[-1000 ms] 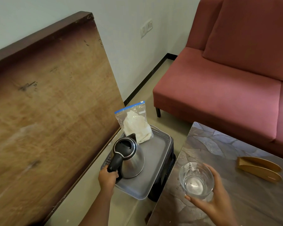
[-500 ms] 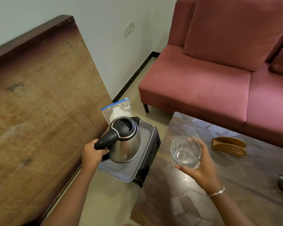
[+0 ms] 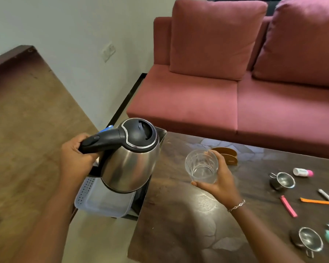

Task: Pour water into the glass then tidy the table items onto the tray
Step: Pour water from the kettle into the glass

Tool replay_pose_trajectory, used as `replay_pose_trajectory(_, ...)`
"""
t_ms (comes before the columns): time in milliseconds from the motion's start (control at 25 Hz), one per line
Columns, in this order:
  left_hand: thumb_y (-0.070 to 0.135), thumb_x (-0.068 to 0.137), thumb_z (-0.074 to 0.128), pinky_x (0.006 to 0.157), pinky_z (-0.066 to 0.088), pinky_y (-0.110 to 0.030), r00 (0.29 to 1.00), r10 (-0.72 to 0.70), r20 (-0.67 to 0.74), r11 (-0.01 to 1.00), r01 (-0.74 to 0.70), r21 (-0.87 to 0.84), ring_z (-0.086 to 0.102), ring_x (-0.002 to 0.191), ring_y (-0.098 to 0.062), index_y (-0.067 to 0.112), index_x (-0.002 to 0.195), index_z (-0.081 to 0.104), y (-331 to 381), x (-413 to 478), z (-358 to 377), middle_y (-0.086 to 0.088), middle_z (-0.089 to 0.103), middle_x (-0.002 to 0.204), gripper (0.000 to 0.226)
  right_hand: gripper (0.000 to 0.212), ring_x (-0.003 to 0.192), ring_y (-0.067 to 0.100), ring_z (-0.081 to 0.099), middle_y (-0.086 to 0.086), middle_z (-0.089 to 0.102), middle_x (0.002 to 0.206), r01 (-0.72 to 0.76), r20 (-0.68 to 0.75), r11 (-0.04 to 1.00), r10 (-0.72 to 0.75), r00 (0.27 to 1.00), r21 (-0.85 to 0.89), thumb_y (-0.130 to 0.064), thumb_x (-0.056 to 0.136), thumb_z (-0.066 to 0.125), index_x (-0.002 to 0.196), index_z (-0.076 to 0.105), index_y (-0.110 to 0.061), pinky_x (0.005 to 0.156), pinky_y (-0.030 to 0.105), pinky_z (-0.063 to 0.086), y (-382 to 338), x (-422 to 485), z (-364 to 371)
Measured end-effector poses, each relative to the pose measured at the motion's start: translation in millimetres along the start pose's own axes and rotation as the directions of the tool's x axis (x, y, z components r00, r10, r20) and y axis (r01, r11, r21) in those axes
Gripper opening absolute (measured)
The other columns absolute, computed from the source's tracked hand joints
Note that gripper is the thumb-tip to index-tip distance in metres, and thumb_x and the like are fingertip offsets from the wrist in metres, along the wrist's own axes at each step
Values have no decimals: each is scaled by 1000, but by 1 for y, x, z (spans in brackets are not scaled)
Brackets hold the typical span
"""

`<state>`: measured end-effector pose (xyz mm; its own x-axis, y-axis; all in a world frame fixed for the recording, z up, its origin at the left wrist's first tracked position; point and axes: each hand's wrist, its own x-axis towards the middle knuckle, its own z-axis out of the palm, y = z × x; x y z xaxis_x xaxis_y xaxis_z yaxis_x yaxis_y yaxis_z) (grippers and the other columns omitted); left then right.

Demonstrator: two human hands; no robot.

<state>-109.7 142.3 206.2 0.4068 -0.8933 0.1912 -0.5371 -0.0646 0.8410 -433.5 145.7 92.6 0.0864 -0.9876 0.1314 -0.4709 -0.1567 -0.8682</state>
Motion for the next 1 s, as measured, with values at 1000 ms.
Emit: replay_pose_trajectory(1000,3,61,47,59,47,-45,645,697,313,595,-764,248,57,71,-36,2,79,64,163,-69,94,-13,64,78,25,92,114,18,50,6,51,127,-31,-104,999,27,994,-35,-27,54,87,129,36,-12,95,24,37,41,-63,-84)
